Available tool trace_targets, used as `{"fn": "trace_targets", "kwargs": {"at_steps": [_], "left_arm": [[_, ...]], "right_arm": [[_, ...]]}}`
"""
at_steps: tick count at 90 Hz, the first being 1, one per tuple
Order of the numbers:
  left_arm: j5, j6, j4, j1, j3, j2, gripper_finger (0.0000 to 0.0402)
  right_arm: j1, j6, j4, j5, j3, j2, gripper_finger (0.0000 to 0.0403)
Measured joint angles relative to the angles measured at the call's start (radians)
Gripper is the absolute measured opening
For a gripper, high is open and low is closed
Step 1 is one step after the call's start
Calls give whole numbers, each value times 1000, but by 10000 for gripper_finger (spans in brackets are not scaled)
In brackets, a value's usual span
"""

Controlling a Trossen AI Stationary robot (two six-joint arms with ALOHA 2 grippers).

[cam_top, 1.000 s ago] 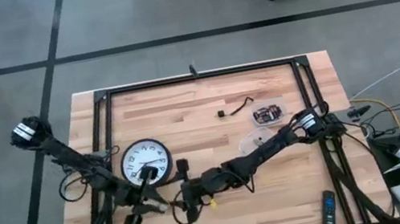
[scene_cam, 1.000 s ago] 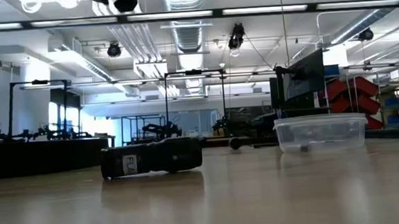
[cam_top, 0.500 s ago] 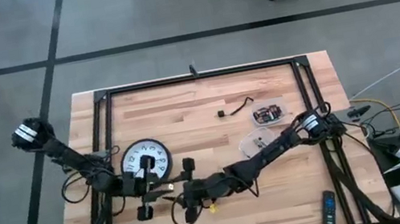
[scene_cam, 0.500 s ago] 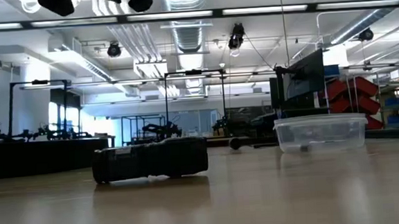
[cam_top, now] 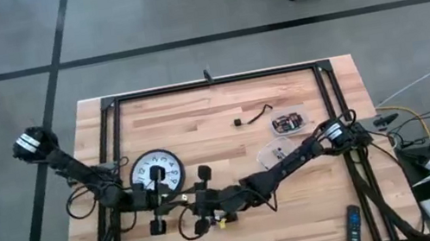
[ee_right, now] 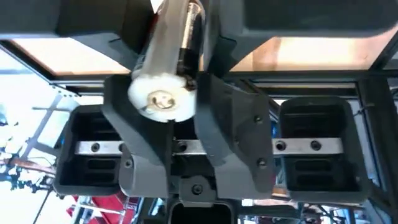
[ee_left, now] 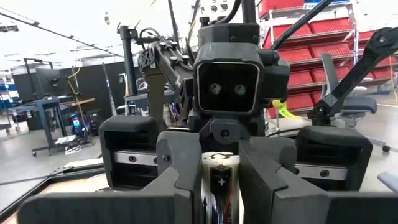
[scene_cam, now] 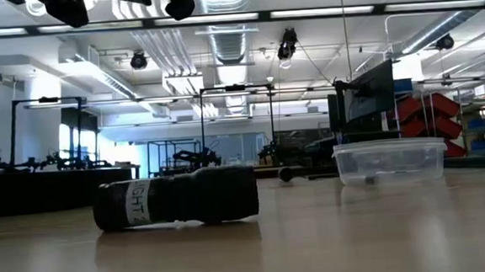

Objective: Insert battery
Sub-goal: Insert the white battery holder into the white flashlight compartment

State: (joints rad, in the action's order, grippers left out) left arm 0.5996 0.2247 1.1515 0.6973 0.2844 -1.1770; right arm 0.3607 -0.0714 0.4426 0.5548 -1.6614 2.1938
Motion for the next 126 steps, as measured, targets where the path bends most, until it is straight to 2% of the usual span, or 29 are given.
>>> {"fn": "trace_targets", "kwargs": {"at_steps": [15,39,57,79,114,126], "left_arm": [[2,14,-3,0,0,6,56],[78,62,11,-2,-1,43,55],[185,98,11,-2,0,46,55],[189,107,18,-2,-1,46,56],[187,107,18,0,-1,45,66],[185,107,12,0,-1,44,82]], "right_arm": [[2,-8,-19,13,-1,-3,64],[4,-18,-55,102,0,-21,172],[7,-5,-50,229,0,-28,194],[0,46,-42,254,0,-29,160],[-5,57,-41,223,0,-29,56],[-5,75,-42,210,1,-29,47]]}}
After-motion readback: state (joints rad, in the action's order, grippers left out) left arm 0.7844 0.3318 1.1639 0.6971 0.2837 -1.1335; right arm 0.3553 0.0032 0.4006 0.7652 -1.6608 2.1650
